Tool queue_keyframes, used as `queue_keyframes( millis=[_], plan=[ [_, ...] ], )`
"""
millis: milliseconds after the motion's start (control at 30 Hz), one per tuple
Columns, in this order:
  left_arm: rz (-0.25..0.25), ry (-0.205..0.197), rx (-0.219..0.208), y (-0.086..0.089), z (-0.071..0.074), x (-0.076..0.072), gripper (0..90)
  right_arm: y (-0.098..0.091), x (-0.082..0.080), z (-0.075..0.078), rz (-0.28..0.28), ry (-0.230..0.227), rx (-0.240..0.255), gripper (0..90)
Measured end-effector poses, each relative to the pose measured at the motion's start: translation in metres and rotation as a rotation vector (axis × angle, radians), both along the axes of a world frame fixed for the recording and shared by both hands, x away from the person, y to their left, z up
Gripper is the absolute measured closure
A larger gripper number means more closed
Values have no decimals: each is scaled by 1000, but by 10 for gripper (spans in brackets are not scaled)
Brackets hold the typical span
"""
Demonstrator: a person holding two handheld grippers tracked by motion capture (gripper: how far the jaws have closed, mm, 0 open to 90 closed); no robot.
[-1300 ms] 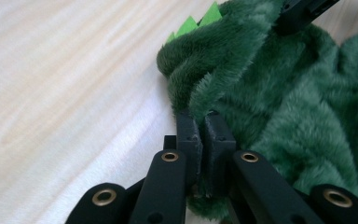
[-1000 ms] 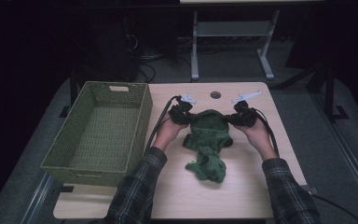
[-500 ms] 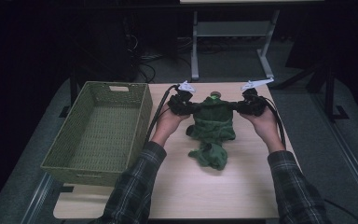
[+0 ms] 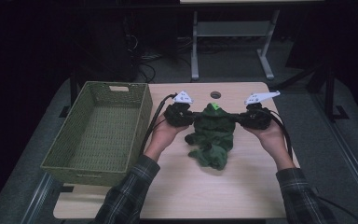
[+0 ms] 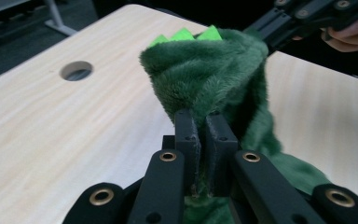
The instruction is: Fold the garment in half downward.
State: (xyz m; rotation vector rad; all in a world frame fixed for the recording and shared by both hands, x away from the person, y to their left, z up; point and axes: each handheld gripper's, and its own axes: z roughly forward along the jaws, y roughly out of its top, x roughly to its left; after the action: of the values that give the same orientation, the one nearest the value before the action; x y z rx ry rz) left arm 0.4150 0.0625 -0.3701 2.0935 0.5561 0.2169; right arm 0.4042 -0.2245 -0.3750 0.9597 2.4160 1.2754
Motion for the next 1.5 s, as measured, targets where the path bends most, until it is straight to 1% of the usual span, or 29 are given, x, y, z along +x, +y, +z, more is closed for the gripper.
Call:
queue_keyframes(
  millis=[133, 167, 200, 267, 333, 367, 400, 467, 500, 567, 600, 667, 733, 767, 833, 900, 933, 1000, 1067, 1133, 1167, 1200, 1233, 1267, 1300, 1367, 1467, 1500],
  plan=[
    [-28, -13, 9, 2, -1, -16, 850, -1, -15, -3, 19, -11, 0, 873],
    [-36, -15, 12, 3, -1, -19, 850, -2, -18, -3, 25, -8, 2, 873],
    [-41, -16, 15, 4, -1, -23, 849, -2, -22, -4, 33, -7, -6, 873],
    [-52, -18, 21, 6, -1, -29, 850, -1, -30, -5, 35, -27, -11, 873],
    [-64, -18, 21, 8, -1, -35, 849, -1, -36, -6, 50, -17, -8, 873],
    [-70, -20, 21, 9, -2, -38, 849, -1, -39, -7, 52, -17, -12, 873],
    [-73, -18, 22, 10, -3, -42, 850, 0, -42, -8, 56, -28, -11, 873],
    [-78, -15, 25, 12, -5, -46, 849, 2, -48, -12, 69, -16, -6, 873],
    [-84, -17, 28, 13, -7, -48, 849, 3, -52, -14, 73, -19, -7, 873],
    [-91, -2, 26, 15, -10, -52, 850, 5, -58, -17, 82, -17, -5, 873],
    [-96, 0, 31, 16, -12, -54, 850, 6, -61, -18, 90, -6, -11, 873],
    [-107, 10, 42, 17, -15, -57, 850, 8, -68, -21, 99, -21, -21, 873],
    [-117, 17, 46, 18, -19, -61, 850, 9, -72, -23, 108, -9, -19, 872],
    [-121, 20, 49, 19, -21, -63, 850, 10, -74, -25, 118, -3, -27, 872],
    [-129, 27, 55, 20, -25, -66, 849, 11, -79, -27, 119, -9, -27, 872],
    [-139, 33, 61, 20, -29, -69, 850, 11, -83, -30, 123, 9, -23, 872],
    [-145, 32, 65, 20, -32, -71, 849, 11, -85, -32, 126, 17, -35, 870],
    [-158, 39, 75, 20, -36, -74, 850, 10, -89, -35, 128, 13, -27, 871],
    [-168, 53, 85, 19, -43, -77, 849, 10, -92, -39, 134, 32, -23, 871],
    [-180, 66, 101, 17, -50, -79, 849, 11, -94, -43, 136, 52, -39, 870],
    [-186, 74, 106, 15, -53, -80, 849, 11, -96, -45, 139, 58, -39, 871],
    [-187, 79, 110, 15, -56, -81, 849, 12, -98, -49, 143, 52, -35, 870],
    [-192, 86, 118, 14, -59, -81, 849, 12, -98, -51, 144, 64, -39, 870],
    [-193, 93, 122, 13, -62, -81, 849, 13, -99, -54, 143, 86, -50, 870],
    [-195, 102, 125, 13, -64, -80, 849, 13, -99, -57, 146, 94, -61, 870],
    [-197, 109, 136, 11, -68, -80, 849, 13, -100, -62, 152, 95, -54, 870],
    [-204, 125, 149, 9, -76, -79, 849, 14, -99, -69, 156, 119, -60, 869],
    [-207, 126, 154, 8, -78, -79, 848, 14, -99, -71, 155, 134, -74, 869]
  ],
)
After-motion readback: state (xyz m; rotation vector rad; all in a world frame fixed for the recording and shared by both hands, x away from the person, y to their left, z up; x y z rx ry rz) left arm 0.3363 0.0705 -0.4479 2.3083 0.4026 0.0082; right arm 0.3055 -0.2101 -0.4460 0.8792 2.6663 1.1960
